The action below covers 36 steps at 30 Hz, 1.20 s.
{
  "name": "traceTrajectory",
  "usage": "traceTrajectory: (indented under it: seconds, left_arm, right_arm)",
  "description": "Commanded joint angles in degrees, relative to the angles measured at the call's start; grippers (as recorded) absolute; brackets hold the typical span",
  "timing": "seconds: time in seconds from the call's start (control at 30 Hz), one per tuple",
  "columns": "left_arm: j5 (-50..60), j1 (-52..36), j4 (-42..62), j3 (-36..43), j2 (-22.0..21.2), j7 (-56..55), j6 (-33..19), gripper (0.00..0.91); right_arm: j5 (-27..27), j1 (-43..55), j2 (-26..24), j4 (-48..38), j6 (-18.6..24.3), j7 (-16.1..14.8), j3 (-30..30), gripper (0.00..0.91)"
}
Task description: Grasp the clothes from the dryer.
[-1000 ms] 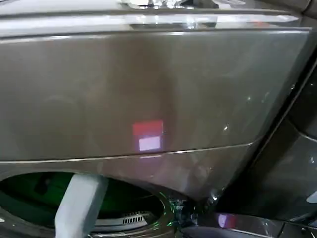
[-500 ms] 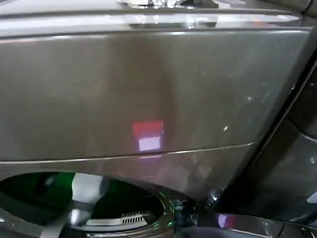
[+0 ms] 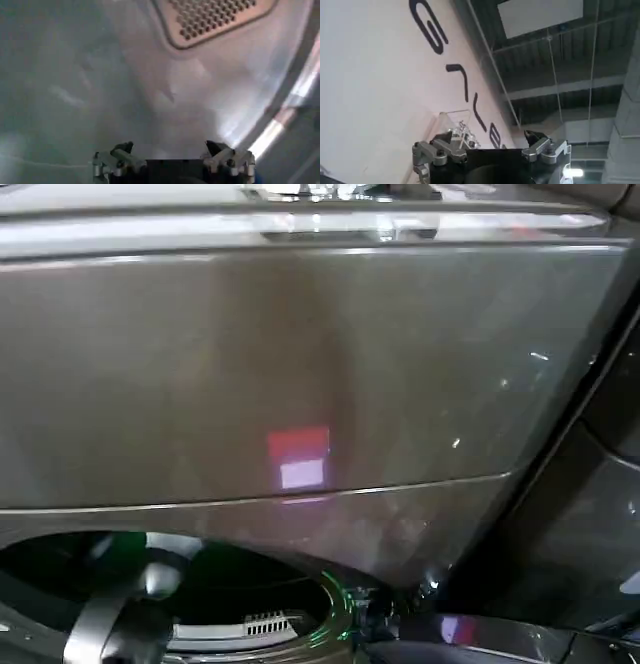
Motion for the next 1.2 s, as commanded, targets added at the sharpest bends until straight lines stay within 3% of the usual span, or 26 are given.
traceTrajectory:
  seconds: [0.03,0.2,0.4,0.53,0.83,0.87,0.9,0.93,0.97,1.2]
  left_arm:
    - [4.62,-3.74,8.07,4.78,-0.18,11.80,-9.16,0.907]
    - [5.29,-4.26,10.37,5.42,-0.19,13.80,-11.14,0.907]
    - [3.16,-4.77,15.18,4.54,-1.48,14.96,-6.04,0.907]
    - [4.54,-5.00,16.69,4.63,-1.71,15.66,-7.73,0.907]
    - [4.83,-6.39,20.70,3.74,-1.94,14.64,-6.00,0.887]
    - [4.79,-6.33,20.69,3.76,-1.86,14.49,-5.85,0.796]
    - [4.81,-6.35,20.83,3.73,-1.84,14.36,-5.72,0.637]
    - [5.05,-6.38,20.85,3.80,-1.80,14.25,-5.73,0.466]
    - [5.29,-6.48,20.87,3.89,-1.75,14.20,-5.74,0.239]
    - [5.89,-6.54,21.43,3.94,-1.86,13.34,-5.11,0.171]
  right_arm:
    - [0.00,0.13,0.08,-0.03,0.03,0.00,-0.10,0.907]
    - [-0.03,0.17,0.12,-0.17,0.09,-0.02,-0.09,0.907]
    - [-0.12,0.08,0.14,-0.32,0.13,-0.04,-0.01,0.907]
    - [-0.19,0.18,0.16,-0.25,0.15,-0.04,-0.14,0.907]
    - [-0.29,0.12,0.56,-0.35,0.23,-0.25,-0.12,0.907]
    - [-0.33,0.16,0.62,-0.34,0.24,-0.28,-0.20,0.907]
    - [-0.39,0.20,0.63,-0.26,0.25,-0.29,-0.32,0.907]
    - [-0.41,0.24,0.63,-0.24,0.26,-0.29,-0.35,0.907]
    - [-0.42,0.29,0.64,-0.19,0.26,-0.29,-0.39,0.907]
    - [-0.44,0.09,0.59,-0.54,0.33,-0.42,0.03,0.907]
